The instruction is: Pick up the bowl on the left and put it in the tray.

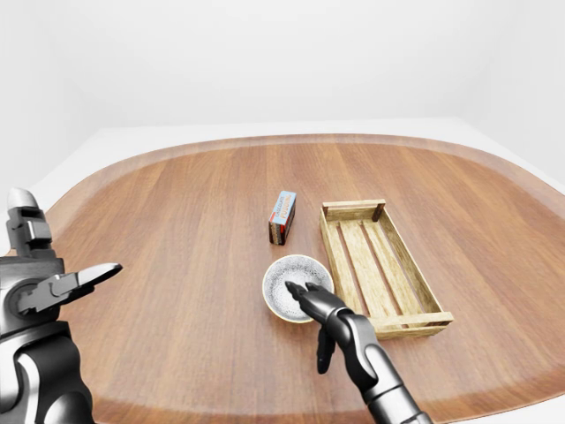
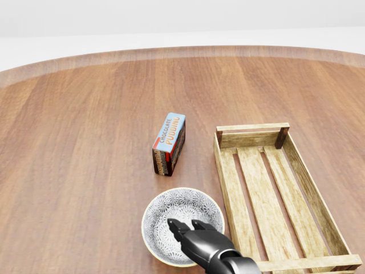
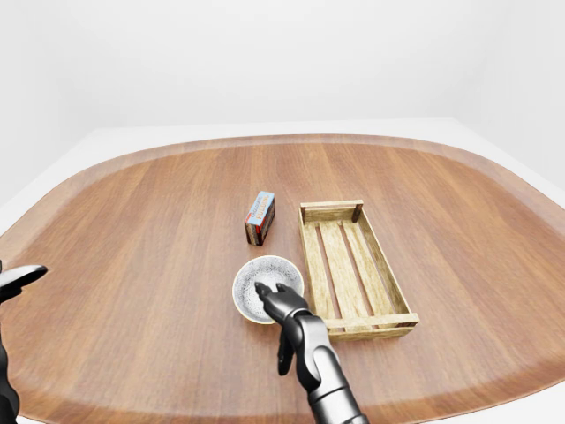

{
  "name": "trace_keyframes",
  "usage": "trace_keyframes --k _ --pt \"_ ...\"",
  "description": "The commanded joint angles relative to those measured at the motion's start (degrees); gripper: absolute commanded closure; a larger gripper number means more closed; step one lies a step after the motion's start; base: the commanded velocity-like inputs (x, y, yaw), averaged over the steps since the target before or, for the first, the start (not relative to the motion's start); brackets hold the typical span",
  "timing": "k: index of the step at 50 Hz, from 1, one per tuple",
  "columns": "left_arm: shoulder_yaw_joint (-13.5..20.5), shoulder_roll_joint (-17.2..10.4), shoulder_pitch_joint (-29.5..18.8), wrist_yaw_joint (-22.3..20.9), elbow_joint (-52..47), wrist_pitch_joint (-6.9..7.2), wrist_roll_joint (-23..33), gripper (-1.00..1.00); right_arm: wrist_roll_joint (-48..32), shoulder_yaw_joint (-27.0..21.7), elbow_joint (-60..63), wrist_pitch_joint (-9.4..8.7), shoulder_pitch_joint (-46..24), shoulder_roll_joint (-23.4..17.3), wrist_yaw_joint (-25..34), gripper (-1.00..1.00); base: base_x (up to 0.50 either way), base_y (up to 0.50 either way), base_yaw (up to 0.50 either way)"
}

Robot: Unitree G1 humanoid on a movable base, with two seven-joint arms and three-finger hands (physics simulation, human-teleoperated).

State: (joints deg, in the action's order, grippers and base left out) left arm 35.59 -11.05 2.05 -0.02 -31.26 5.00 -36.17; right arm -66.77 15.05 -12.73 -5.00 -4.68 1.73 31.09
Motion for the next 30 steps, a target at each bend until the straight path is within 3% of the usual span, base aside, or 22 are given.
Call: trace_keyframes --k 1,30 --pt "0.1 -0.1 0.0 0.1 -0.2 0.0 -0.2 -1.0 0.0 -0.3 -2.9 0.0 -1.2 0.1 -0.8 -1.0 0.0 0.0 0.0" --pt "-0.3 0.3 0.2 -0.1 -0.3 0.0 0.4 -1.0 -1.0 -0.9 -8.4 0.0 -4.3 0.5 -1.1 -1.0 0.0 0.0 0.0"
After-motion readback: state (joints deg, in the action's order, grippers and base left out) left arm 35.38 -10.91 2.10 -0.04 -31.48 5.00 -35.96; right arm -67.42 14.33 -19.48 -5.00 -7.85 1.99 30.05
